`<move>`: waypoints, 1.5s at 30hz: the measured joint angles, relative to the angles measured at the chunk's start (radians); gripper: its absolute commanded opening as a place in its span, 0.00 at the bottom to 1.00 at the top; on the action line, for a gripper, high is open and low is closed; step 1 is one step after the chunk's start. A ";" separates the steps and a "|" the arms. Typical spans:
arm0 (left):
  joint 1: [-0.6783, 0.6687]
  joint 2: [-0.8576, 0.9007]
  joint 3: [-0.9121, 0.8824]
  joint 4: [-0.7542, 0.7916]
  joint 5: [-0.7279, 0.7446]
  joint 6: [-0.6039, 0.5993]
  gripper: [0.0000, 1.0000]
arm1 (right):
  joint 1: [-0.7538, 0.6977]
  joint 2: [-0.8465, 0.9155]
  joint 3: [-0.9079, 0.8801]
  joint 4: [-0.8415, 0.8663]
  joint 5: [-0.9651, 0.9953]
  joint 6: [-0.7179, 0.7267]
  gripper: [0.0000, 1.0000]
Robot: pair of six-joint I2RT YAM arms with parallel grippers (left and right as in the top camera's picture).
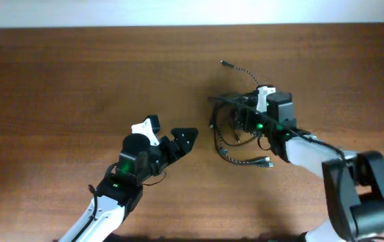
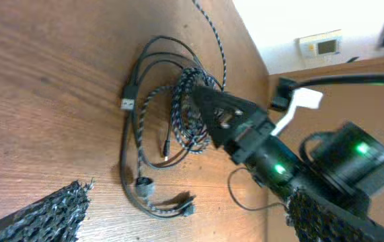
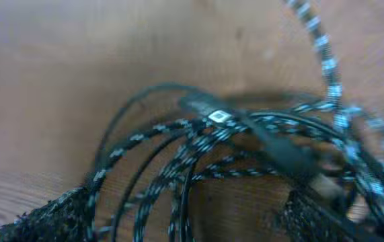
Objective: Untangle cables
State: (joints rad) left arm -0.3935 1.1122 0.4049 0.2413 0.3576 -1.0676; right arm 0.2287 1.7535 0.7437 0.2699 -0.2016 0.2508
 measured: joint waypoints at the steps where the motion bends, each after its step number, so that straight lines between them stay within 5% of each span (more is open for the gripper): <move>1: 0.000 0.003 0.000 -0.010 0.000 0.000 0.99 | 0.011 0.039 0.010 0.007 -0.006 -0.019 0.52; 2: 0.000 0.004 0.000 -0.017 0.000 0.000 0.99 | 0.014 0.042 0.013 0.000 -0.043 -0.029 0.14; 3: 0.000 0.004 0.000 -0.017 0.000 0.000 0.99 | 0.014 0.042 0.014 -0.017 -0.127 -0.025 0.04; 8: 0.000 0.005 0.001 -0.120 0.000 0.000 0.99 | 0.014 0.034 0.011 0.012 -0.675 0.039 0.04; 11: 0.000 0.005 0.001 -0.175 -0.050 0.000 0.97 | 0.014 -0.240 0.013 0.042 -0.924 0.092 0.04; 12: 0.000 0.005 0.001 -0.175 -0.056 0.000 0.86 | 0.014 -0.276 0.010 0.029 -0.982 0.097 0.04; 13: 0.000 0.005 0.001 -0.177 -0.060 0.000 0.59 | 0.016 -0.377 0.008 0.032 -1.097 0.117 0.04; 14: 0.000 0.005 0.001 -0.175 -0.063 -0.003 0.63 | 0.017 -0.410 0.009 0.037 -1.138 0.125 0.04; 15: 0.000 0.005 -0.001 -0.134 -0.055 -0.005 0.89 | 0.032 -0.414 0.010 0.026 -1.177 0.141 0.04; 16: 0.000 0.005 -0.003 -0.085 -0.036 -0.007 0.99 | 0.064 -0.414 0.010 0.012 -1.207 0.148 0.04; 19: 0.000 0.006 -0.006 0.040 0.005 0.013 0.99 | 0.146 -0.414 0.010 -0.014 -1.234 0.159 0.04; 20: 0.000 0.006 -0.006 0.065 0.006 0.024 0.93 | 0.148 -0.414 0.010 -0.024 -1.234 0.161 0.04; 21: 0.000 0.006 -0.006 0.080 0.006 0.028 0.68 | 0.164 -0.414 0.010 -0.025 -1.234 0.161 0.04; 22: 0.000 0.006 -0.006 0.085 0.010 0.032 0.25 | 0.177 -0.414 0.010 -0.027 -1.234 0.160 0.04; 23: 0.001 0.006 -0.006 0.091 0.034 0.035 0.00 | 0.195 -0.414 0.010 -0.028 -1.230 0.161 0.04; 26: 0.001 0.006 -0.005 0.063 0.070 0.073 0.00 | 0.201 -0.414 0.010 -0.028 -1.206 0.161 0.04; 29: 0.001 0.006 0.001 -0.146 0.081 0.165 0.00 | 0.202 -0.414 0.010 -0.048 -1.071 0.159 0.04; 33: 0.001 0.006 0.005 -0.410 0.113 0.193 0.00 | 0.207 -0.416 0.016 -0.425 -0.237 0.157 0.13; 34: 0.001 0.006 0.004 -0.383 0.153 0.194 0.16 | 0.207 -0.413 0.017 -0.454 -0.138 0.157 0.13; 35: 0.001 0.007 -0.002 -0.283 0.232 0.195 0.76 | 0.207 -0.396 0.018 -0.486 -0.030 0.157 0.13; 36: 0.001 0.009 -0.004 -0.195 0.280 0.195 0.99 | 0.207 -0.369 0.018 -0.494 -0.013 0.156 0.14; 38: 0.001 0.008 -0.005 -0.096 0.262 0.200 0.99 | 0.207 -0.336 0.018 -0.494 -0.024 0.158 0.60; 40: 0.001 0.008 -0.005 -0.086 0.068 0.116 0.97 | 0.207 -0.336 0.018 -0.497 -0.027 0.159 0.93; 43: -0.081 0.107 -0.005 0.211 -0.142 0.024 0.89 | 0.207 -0.335 0.017 -0.558 -0.027 0.156 0.99; 44: -0.150 0.206 0.004 0.336 -0.192 0.018 0.61 | 0.207 -0.334 0.018 -0.583 -0.027 0.156 0.99; 45: -0.182 0.302 0.003 0.435 -0.241 0.010 0.53 | 0.207 -0.333 0.018 -0.607 -0.027 0.157 0.99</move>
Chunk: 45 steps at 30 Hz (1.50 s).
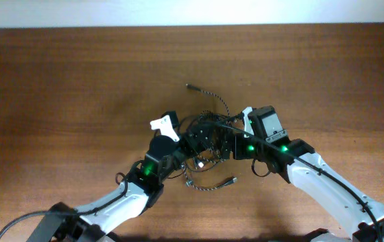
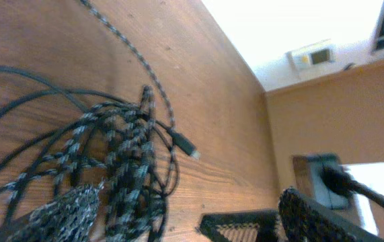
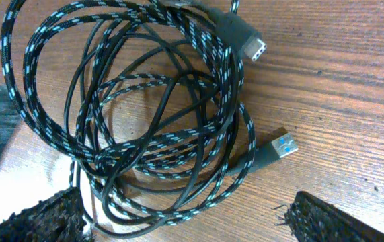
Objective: Untangle cables
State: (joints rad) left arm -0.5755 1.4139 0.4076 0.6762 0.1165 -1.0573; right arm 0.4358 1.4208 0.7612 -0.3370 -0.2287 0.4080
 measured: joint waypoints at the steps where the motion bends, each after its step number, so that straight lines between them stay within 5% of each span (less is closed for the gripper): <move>1: -0.002 0.087 0.015 0.034 -0.051 -0.006 0.54 | 0.000 0.000 0.000 -0.019 0.000 0.000 0.99; 3: -0.002 0.262 0.117 0.032 -0.099 0.034 0.34 | 0.000 0.001 0.000 -0.023 0.000 -0.001 0.99; 4: -0.001 0.301 0.159 0.032 -0.111 0.062 0.00 | 0.000 0.001 0.000 -0.028 0.000 0.000 0.99; 7: 0.013 0.372 0.227 -0.005 -0.122 0.116 0.00 | 0.000 0.001 0.000 -0.034 0.000 0.000 0.99; 12: 0.241 -0.071 0.226 -0.158 0.358 0.123 0.00 | 0.000 0.002 -0.008 0.153 -0.246 0.063 0.93; 13: 0.243 -0.138 0.225 -0.187 0.369 0.123 0.00 | 0.000 0.004 -0.012 0.250 -0.345 0.087 0.65; 14: 0.249 -0.210 0.228 -0.237 0.365 0.123 0.00 | 0.000 0.005 -0.015 0.317 -0.388 0.102 0.24; 15: 0.269 -0.276 0.229 -0.293 0.366 0.124 0.06 | 0.002 0.003 -0.010 0.347 -0.417 0.112 0.11; 18: 0.312 -0.445 0.226 -0.444 0.457 0.126 0.20 | 0.008 -0.002 0.002 0.265 -0.331 0.112 0.07; 20: 0.366 -0.577 0.228 -0.533 0.540 0.150 0.50 | 0.003 0.000 0.001 0.133 -0.144 0.117 0.07; 21: 0.393 -0.614 0.235 -0.613 0.555 0.194 0.89 | 0.003 0.001 -0.001 0.080 -0.088 0.120 0.07; 22: 0.470 -0.689 0.234 -0.717 0.562 0.312 0.99 | 0.003 0.002 -0.002 0.061 -0.056 0.120 0.04; 25: 0.539 -0.681 0.241 -1.074 0.507 0.407 0.99 | 0.003 0.003 -0.002 0.060 -0.084 0.124 0.04; 28: 0.484 -0.501 0.239 -1.088 0.474 0.354 0.99 | 0.003 0.003 -0.002 0.060 -0.098 0.124 0.04; 30: 0.400 -0.343 0.238 -1.085 0.470 0.201 0.78 | 0.003 0.003 -0.002 0.059 -0.103 0.124 0.04; 31: 0.345 -0.198 0.235 -1.077 0.470 0.029 0.77 | 0.003 0.004 -0.002 0.060 -0.105 0.124 0.04; 36: 0.238 0.073 0.231 -0.547 0.468 -0.303 0.86 | 0.003 0.005 -0.002 0.057 -0.119 0.124 0.05; 38: 0.233 0.113 0.231 -0.523 0.467 -0.444 0.83 | 0.003 0.005 -0.002 0.056 -0.121 0.124 0.05; 40: 0.189 0.115 0.231 -0.509 0.447 -0.572 0.71 | 0.003 0.005 -0.002 0.056 -0.121 0.124 0.05; 42: 0.141 0.115 0.231 -0.507 0.413 -0.637 0.14 | 0.003 0.005 -0.002 0.055 -0.121 0.124 0.05; 43: 0.127 0.115 0.231 -0.508 0.372 -0.647 0.03 | 0.003 0.005 -0.002 0.054 -0.121 0.124 0.05; 45: 0.074 0.116 0.232 -0.542 0.248 -0.661 0.00 | 0.003 0.005 -0.002 0.049 -0.121 0.132 0.06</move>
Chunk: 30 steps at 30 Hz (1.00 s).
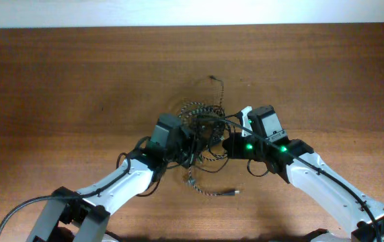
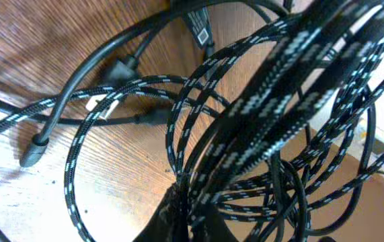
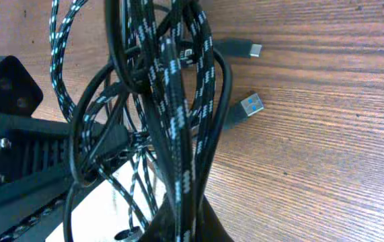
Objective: Untangle cables
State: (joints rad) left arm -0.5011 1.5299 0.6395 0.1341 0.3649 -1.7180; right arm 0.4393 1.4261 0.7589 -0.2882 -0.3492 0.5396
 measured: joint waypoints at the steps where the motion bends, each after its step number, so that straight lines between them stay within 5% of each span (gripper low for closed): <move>1: -0.016 0.000 0.000 -0.005 -0.037 0.000 0.00 | 0.000 0.000 0.000 -0.001 0.000 0.001 0.09; 4: -0.015 0.000 0.000 -0.010 -0.062 0.059 0.00 | 0.000 0.000 0.003 -0.071 0.053 0.002 0.14; 7: 0.108 -0.146 -0.005 -0.003 0.083 0.343 0.00 | 0.002 -0.001 0.004 -0.105 0.220 0.001 0.23; 9: 0.155 -0.325 -0.008 -0.043 0.143 0.518 0.00 | 0.013 -0.012 0.023 -0.089 0.237 0.004 0.54; 12: 0.199 -0.526 -0.025 -0.203 0.135 0.656 0.00 | 0.021 -0.012 0.026 -0.085 0.219 -0.002 0.81; 16: 0.257 -0.663 -0.026 -0.426 0.014 0.683 0.00 | 0.021 0.015 0.021 -0.065 0.032 0.000 0.91; 20: 0.278 -0.491 -0.019 -0.438 -0.067 0.683 0.00 | 0.000 0.032 -0.009 0.395 -0.483 0.004 0.92; 24: 0.259 -0.372 -0.019 -0.355 -0.066 0.683 0.00 | 0.001 0.034 -0.009 0.454 -0.615 0.002 0.90; 26: 0.226 -0.349 -0.016 -0.312 -0.056 0.682 0.00 | 0.047 0.034 -0.009 0.422 -0.560 -0.172 0.72; 28: 0.212 -0.348 -0.015 -0.304 -0.022 0.682 0.00 | 0.126 0.035 -0.009 0.363 -0.284 -0.264 0.60; 30: 0.211 -0.347 -0.014 -0.269 0.043 0.682 0.00 | 0.207 0.037 -0.006 0.260 0.014 -0.278 0.06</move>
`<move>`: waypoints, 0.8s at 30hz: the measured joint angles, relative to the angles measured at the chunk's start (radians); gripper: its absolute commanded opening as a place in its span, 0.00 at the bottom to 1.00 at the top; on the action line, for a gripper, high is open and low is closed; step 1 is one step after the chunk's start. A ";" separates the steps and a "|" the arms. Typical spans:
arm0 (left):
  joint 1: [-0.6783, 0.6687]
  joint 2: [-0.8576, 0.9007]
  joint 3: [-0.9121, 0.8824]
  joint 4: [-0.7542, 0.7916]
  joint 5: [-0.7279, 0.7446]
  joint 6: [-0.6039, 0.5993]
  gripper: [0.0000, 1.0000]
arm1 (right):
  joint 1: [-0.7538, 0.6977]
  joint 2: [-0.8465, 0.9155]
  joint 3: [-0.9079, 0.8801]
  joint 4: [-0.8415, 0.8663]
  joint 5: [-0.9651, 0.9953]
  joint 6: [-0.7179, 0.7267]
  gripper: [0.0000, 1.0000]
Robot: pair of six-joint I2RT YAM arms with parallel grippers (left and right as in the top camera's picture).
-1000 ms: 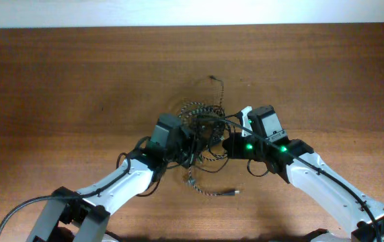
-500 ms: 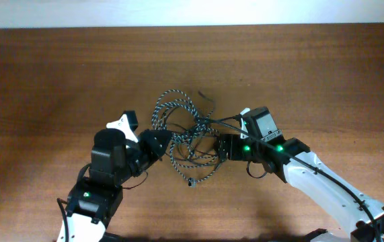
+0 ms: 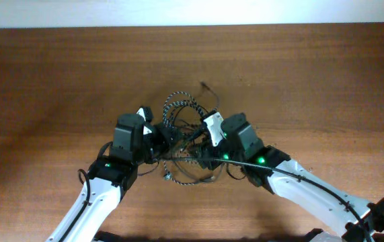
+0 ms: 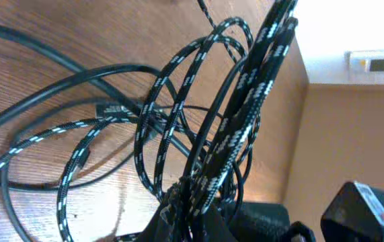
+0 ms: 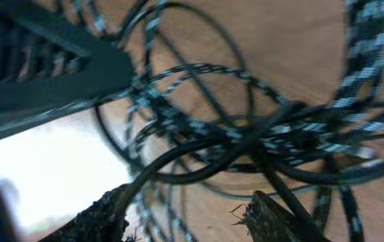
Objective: Untangle cables
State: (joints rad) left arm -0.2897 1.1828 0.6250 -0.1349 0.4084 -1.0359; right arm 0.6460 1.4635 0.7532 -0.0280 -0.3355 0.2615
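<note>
The tangle of black-and-white braided cable and smooth black cable lies at the table's middle, partly raised. My left gripper is at its left side, shut on a bunch of braided strands that run up from its jaws. A smooth black cable loops over the wood beside them. My right gripper is at the tangle's right side and close to the left one. It stands open, with a black cable crossing just in front of its fingers.
The brown wooden table runs to a white wall strip at the far edge. A loose cable end points away behind the tangle. A plug lies in front of it. The right arm's body is close to the left gripper.
My right gripper, then shut on a bunch of strands, is now open and sits further left. The left gripper and the tangle have shifted left; the left still holds braided strands.
First the tangle lay at the right with my right gripper over it and the left open far off. Then the tangle was at the middle, between two open grippers. Then both were shut on strands. Now only the left holds.
</note>
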 measured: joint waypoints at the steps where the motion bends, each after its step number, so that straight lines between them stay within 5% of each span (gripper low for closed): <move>1: 0.000 0.000 0.000 0.005 0.013 0.000 0.01 | 0.004 0.000 0.000 0.002 0.034 -0.005 0.04; 3: 0.000 0.001 0.007 -0.092 0.003 0.000 0.00 | 0.004 -0.040 0.008 0.018 -0.032 0.020 0.04; 5: 0.000 0.000 0.016 -0.208 -0.035 0.000 0.00 | 0.003 -0.265 0.021 0.021 -0.084 0.024 0.04; 11: -0.018 0.037 0.056 -0.185 0.020 -0.002 0.09 | 0.003 -0.638 0.006 0.096 -0.100 0.027 0.04; 13: -0.025 0.140 0.074 -0.175 0.047 -0.007 0.00 | 0.003 -0.662 -0.018 0.110 -0.075 0.027 0.07; 14: -0.026 0.202 0.074 -0.168 0.060 -0.008 0.00 | 0.003 -0.662 -0.021 0.110 -0.058 0.027 0.16; 15: -0.024 0.227 0.073 -0.174 -0.011 -0.004 0.00 | 0.005 -0.708 0.015 0.306 0.082 0.025 0.38; 16: -0.005 0.327 0.021 -0.209 -0.140 -0.004 0.00 | 0.005 -0.786 0.076 0.320 0.187 0.028 0.52; 18: -0.005 0.325 0.020 -0.203 -0.179 -0.008 0.00 | 0.005 -0.775 0.075 0.135 0.455 0.026 0.63; 20: -0.005 0.327 0.014 -0.096 -0.155 0.003 0.00 | 0.005 -0.682 0.067 -0.087 0.565 0.026 0.63; 24: -0.005 0.328 0.011 0.047 -0.044 0.173 0.00 | 0.004 -0.271 0.069 -0.188 0.271 0.321 0.63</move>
State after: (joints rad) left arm -0.2951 1.5108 0.6357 -0.0875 0.3645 -0.8627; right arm 0.6498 1.1923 0.8227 -0.2161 -0.0647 0.5823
